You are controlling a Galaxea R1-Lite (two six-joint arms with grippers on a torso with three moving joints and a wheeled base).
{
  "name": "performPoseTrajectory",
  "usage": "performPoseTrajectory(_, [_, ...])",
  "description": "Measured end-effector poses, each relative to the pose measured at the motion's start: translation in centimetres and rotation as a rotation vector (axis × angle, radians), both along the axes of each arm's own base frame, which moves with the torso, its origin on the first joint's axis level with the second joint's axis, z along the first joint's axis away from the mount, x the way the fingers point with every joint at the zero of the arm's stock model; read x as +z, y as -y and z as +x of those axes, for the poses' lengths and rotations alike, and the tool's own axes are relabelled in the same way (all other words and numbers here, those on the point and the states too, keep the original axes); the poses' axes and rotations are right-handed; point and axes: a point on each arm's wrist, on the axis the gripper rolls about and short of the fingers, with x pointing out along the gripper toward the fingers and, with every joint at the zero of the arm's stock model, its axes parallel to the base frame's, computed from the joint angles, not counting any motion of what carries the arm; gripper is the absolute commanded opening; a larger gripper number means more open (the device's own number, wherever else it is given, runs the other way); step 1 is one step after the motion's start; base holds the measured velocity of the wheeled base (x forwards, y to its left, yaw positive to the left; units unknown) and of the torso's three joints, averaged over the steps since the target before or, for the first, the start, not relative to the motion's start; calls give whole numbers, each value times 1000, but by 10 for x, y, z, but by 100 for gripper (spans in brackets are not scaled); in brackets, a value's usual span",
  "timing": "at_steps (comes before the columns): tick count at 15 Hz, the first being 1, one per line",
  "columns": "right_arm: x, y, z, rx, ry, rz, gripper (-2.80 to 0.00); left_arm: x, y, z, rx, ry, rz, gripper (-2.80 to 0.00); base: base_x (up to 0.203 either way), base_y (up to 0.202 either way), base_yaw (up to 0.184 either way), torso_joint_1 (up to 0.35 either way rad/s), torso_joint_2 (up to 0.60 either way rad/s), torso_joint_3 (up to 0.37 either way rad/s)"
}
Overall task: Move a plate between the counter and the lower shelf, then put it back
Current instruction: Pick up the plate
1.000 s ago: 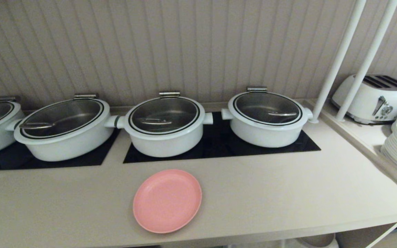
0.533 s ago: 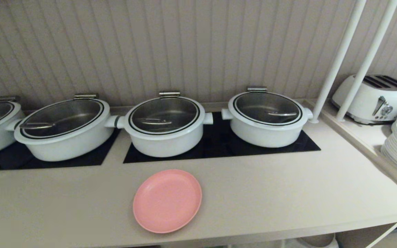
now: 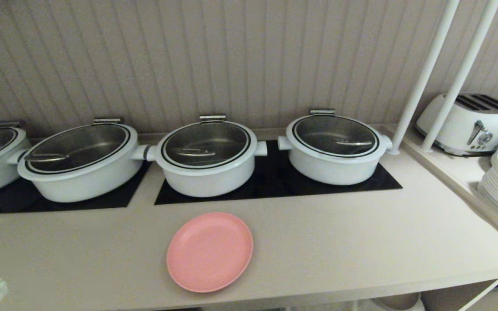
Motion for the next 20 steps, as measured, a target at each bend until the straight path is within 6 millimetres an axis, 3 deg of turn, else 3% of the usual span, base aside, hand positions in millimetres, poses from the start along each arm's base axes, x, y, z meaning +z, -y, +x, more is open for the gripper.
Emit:
performPoseTrajectory(6, [0, 0, 0, 0, 0, 0, -280, 22, 1, 57, -36, -202, -13, -280, 0, 0, 0, 0, 0, 0])
performPoseTrajectory(13, [0, 0, 0, 0, 0, 1, -280, 19, 2, 138, -81, -552, -39, -280, 0, 0, 0, 0, 0, 0])
performPoseTrajectory(16, [0, 0, 0, 0, 0, 0, -280, 18, 5, 163, -92, -738, -41, -280, 0, 0, 0, 0, 0, 0])
performPoseTrajectory(20, [0, 0, 0, 0, 0, 0, -280, 2, 18, 193, -117, -860, -2, -280, 0, 0, 0, 0, 0, 0])
